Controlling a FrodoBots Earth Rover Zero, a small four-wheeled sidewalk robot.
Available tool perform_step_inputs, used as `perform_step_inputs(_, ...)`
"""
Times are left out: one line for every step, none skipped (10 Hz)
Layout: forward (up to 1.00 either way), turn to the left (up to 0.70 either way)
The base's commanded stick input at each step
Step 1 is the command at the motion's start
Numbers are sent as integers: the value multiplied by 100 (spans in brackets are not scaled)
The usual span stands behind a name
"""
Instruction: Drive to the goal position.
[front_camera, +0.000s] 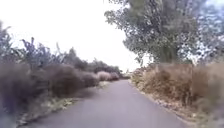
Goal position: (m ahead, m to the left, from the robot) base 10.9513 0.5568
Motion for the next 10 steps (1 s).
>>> perform_step_inputs(85, 0)
perform_step_inputs(85, 0)
perform_step_inputs(85, 0)
perform_step_inputs(85, 0)
perform_step_inputs(85, 0)
perform_step_inputs(85, 0)
perform_step_inputs(85, 0)
perform_step_inputs(85, 0)
perform_step_inputs(85, 0)
perform_step_inputs(85, 0)
